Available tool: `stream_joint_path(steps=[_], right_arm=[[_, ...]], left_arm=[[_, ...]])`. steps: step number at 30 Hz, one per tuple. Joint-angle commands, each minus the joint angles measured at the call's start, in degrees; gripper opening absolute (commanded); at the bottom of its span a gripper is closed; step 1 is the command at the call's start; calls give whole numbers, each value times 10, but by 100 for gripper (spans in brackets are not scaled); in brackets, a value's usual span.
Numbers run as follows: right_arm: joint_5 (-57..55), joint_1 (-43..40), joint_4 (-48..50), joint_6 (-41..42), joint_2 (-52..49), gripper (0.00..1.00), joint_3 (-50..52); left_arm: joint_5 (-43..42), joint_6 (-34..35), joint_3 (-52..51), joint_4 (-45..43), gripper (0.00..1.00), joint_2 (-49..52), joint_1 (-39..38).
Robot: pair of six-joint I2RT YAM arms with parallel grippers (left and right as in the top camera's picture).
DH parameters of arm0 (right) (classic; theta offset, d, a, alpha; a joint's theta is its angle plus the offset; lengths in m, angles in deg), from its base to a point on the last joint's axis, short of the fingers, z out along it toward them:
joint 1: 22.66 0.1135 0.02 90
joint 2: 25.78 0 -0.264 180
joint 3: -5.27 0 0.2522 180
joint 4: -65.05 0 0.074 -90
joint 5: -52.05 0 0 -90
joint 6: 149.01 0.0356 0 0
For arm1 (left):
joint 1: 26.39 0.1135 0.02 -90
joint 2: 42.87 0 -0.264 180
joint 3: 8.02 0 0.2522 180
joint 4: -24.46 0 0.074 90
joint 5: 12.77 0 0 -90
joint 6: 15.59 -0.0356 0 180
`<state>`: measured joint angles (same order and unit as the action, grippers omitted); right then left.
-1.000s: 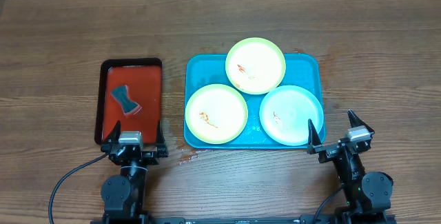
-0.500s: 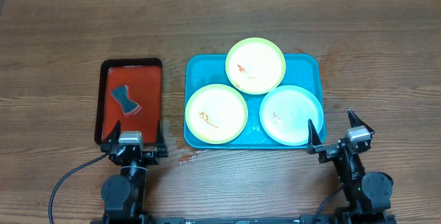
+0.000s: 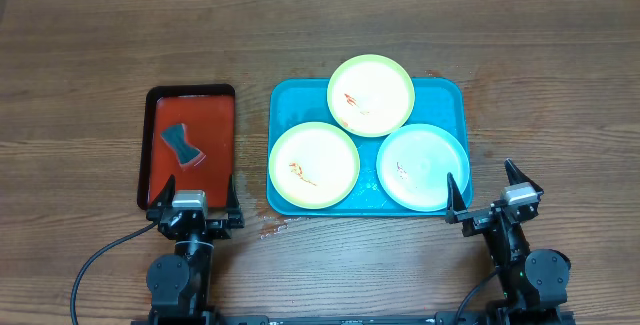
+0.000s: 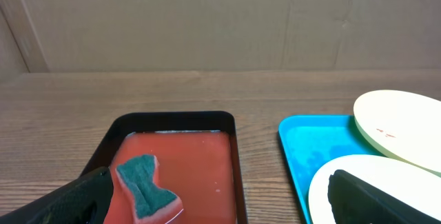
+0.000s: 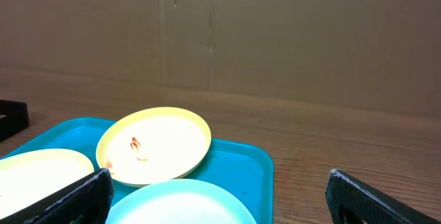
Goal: Clean dirty plates on tray and stack at the side
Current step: 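Move the left gripper toward the sponge in the red water tray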
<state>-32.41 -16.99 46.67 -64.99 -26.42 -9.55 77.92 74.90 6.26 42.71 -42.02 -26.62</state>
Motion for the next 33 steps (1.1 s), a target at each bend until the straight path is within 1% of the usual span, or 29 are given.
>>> stream_joint_path(steps=[1,14,16,19,21,23,25,27,30,31,33], right_arm=[[-4,3,2,4,5,100,6],[-4,3,2,4,5,100,6],[-4,3,2,4,5,100,6],[-4,3,2,4,5,100,6],[-4,3,2,4,5,100,6],[-4,3,2,4,5,100,6],[-4,3,2,4,5,100,6],[-4,3,2,4,5,100,6],[-4,3,2,4,5,100,6],[-4,3,2,4,5,100,6],[-4,3,2,4,5,100,6]], left_arm=[[8,8,-2,-1,100,-6,6],[8,8,-2,-1,100,-6,6],[16,-7,-2,-3,100,-6,7],[7,-2,-2,-13,100,-6,6],[-39,28,-2,-45,99,-6,6],[-80,49,-2,-107,99,-6,6],[-111,46,-2,-203,99,-6,6],[-120,27,-2,-291,100,-6,6],[-128,11,0,-392,100,-5,6],[-128,10,6,-403,100,-5,6],[-123,-6,32,-389,100,-3,6]])
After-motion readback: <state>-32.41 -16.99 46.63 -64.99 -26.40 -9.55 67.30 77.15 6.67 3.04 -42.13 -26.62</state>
